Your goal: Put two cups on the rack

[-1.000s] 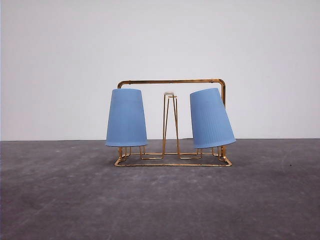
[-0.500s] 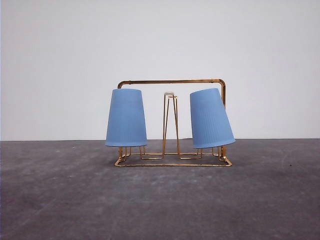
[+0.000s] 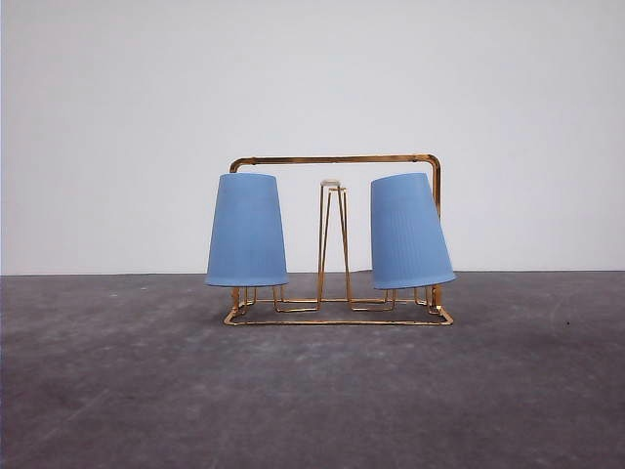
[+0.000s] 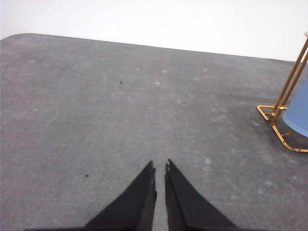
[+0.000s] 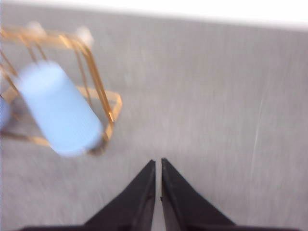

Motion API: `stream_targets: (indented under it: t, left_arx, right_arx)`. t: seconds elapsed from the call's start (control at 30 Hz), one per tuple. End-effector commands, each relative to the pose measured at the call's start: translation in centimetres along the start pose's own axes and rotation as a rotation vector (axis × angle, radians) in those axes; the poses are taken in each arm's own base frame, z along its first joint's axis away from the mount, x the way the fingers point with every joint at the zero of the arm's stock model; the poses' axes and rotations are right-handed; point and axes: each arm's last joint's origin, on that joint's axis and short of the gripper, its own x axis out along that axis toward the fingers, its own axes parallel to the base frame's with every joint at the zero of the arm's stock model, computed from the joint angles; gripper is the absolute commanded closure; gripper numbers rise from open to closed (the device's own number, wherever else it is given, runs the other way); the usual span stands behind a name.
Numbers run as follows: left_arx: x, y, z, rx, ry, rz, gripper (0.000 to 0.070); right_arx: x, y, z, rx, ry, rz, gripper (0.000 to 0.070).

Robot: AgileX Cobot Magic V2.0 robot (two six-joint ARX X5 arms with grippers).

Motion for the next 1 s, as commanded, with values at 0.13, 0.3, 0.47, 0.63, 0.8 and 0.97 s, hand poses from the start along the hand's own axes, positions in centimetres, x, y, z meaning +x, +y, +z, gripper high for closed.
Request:
stream_targets:
  t: [0.13,0.3,0.47,0.63,0.8,0.97]
  left_arx:
    - [0.2,0.1,-0.6,-0.003,0.021,0.005,0.0684]
    - [0.2,0.1,-0.6,-0.003,0.021,0.006,0.0684]
    - [0.2,0.1,-0.6,-0.003,0.021,0.005,0.0684]
    - [0.2,0.1,-0.6,-0.003,0.021,0.006,0.0684]
    - [0.1,0.1,-0.5,-0.003,0.019,0.006,0.0684]
    - [0.1,0.1,-0.5,-0.003,0.019,0.005,0.0684]
  right_arx:
    - [-2.7,-0.1,-1.6,-0.053,-0.176,-0.101,0.0684]
    - [-1.9,-0.7,-7.3,-0.024,-0.269,-0.225,0.0684]
    - [-0.3,-1.0,-13.4,0.014,-0.272,-0.232,0.0684]
    - [1.6,-1.3,-17.5,0.031,-0.273,-0.237,0.0684]
    - [1.6,-1.5,-17.8,0.014,-0.241,-0.273,0.0684]
    - [1.6,-1.5,-17.7,0.015,-0.242,-0.274,0.0684]
